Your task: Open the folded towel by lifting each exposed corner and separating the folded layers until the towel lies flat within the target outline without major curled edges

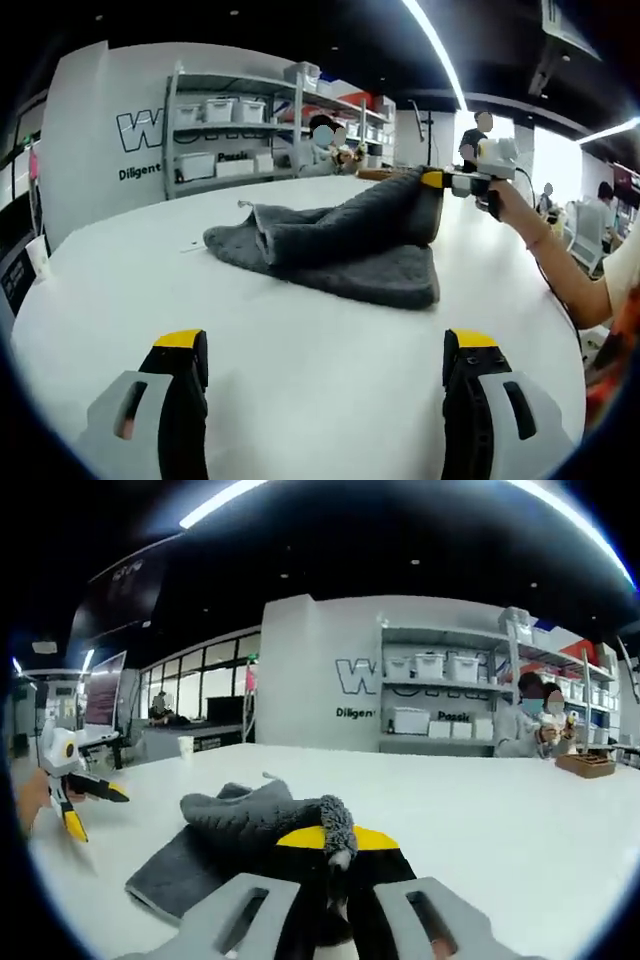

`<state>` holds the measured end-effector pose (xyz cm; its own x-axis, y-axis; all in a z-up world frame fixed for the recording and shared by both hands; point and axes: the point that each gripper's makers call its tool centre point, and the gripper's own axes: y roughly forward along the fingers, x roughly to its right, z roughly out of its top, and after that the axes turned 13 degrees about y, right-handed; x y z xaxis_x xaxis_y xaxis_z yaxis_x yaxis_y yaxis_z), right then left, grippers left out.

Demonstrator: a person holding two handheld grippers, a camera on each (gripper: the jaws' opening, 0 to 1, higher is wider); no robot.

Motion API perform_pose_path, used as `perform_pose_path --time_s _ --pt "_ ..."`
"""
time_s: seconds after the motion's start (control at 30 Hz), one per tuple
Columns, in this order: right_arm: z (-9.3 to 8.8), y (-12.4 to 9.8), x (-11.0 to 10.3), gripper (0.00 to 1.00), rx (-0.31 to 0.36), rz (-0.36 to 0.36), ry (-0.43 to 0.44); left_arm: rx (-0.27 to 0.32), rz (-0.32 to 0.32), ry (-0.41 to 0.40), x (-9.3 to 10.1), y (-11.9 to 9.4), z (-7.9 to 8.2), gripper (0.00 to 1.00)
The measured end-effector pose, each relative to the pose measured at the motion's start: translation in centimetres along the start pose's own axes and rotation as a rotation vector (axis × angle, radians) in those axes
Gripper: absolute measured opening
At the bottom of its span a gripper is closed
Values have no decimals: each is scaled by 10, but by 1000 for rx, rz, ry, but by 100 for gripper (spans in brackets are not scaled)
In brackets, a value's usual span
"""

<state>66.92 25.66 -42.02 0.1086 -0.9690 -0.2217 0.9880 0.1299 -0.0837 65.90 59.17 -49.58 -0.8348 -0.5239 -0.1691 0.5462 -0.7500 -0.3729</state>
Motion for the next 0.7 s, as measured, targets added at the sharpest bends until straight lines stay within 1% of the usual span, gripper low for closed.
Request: perform_pose_path --time_s 0.07,0.2,0.3,0.4,0.47,0.57,0.63,0.7 --pt "0 -2 12 0 8 -27 28 -7 -3 3 1 0 -1 96" --pt "-3 -4 30 0 8 -79 53 -7 -6 -1 1 0 -2 95" --pt "-6 -6 42 0 0 -119 59 -12 -5 -2 1 0 -3 95" --pt "-8 -8 50 0 -6 -144 61 -16 -7 -2 2 0 -4 95" --pt "-12 -10 62 0 -16 -173 78 -20 -10 -1 3 0 -5 95" --pt "-20 -11 73 0 -32 -201 103 -25 -15 2 5 1 -5 95" --pt "-22 -11 77 0 -36 -210 111 -26 -17 2 5 1 -6 95" --pt "-31 -11 88 0 -57 -240 133 -32 -19 2 6 2 -7 95"
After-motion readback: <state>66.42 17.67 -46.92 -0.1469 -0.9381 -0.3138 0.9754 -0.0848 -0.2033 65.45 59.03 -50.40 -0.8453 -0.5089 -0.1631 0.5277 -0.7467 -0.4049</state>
